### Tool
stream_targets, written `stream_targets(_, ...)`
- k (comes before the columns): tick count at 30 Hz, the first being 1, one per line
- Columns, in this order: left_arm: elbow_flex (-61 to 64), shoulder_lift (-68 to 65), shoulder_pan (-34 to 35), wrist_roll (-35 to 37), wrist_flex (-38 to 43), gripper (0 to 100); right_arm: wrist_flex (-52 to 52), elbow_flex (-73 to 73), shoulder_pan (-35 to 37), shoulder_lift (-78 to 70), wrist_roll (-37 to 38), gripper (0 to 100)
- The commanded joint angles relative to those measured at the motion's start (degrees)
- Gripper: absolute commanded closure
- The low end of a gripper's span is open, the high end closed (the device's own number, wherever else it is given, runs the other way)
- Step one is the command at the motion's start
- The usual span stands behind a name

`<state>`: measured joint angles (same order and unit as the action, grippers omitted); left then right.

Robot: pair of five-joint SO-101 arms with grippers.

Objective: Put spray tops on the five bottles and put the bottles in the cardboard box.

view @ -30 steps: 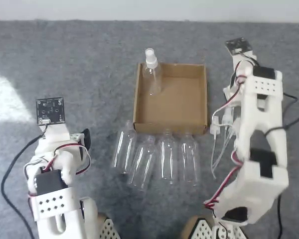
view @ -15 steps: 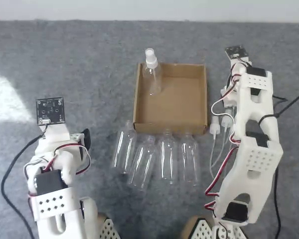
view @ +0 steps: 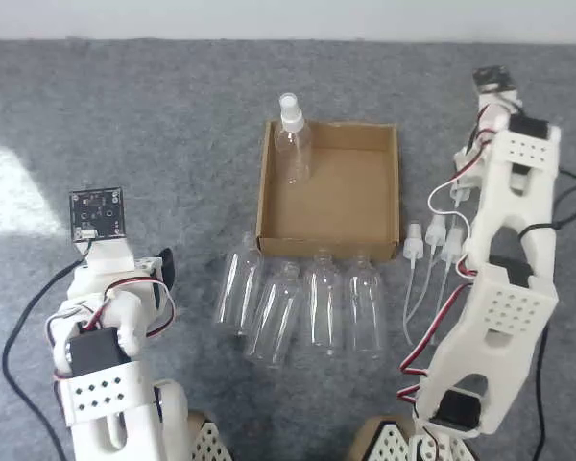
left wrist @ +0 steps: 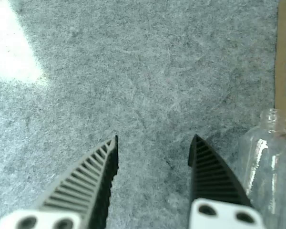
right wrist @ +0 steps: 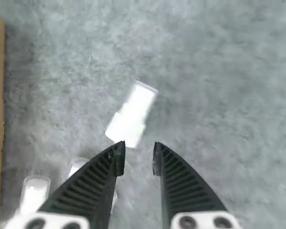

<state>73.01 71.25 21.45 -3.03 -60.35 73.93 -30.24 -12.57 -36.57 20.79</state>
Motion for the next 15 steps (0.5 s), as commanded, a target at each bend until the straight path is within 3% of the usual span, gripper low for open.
stream_targets(1,-0.31,0.7,-0.18,-0.35,1.41,78,8.48,-12.57,-0.31,1.71,-1.14,93.3)
stream_targets(4,-0.31,0.7,-0.18,-0.35,1.41,78,13.85,-19.78,-0.04,1.45,-3.16,91.6)
stream_targets(10,-0.31,0.7,-0.18,-0.35,1.41,78,14.9,-22.59,3.3,-2.95,-7.91,71.9)
stream_targets(15,1.89,1.05,-0.18,-0.35,3.52,78,6.29,-22.59,4.26,-10.07,-11.16,74.0)
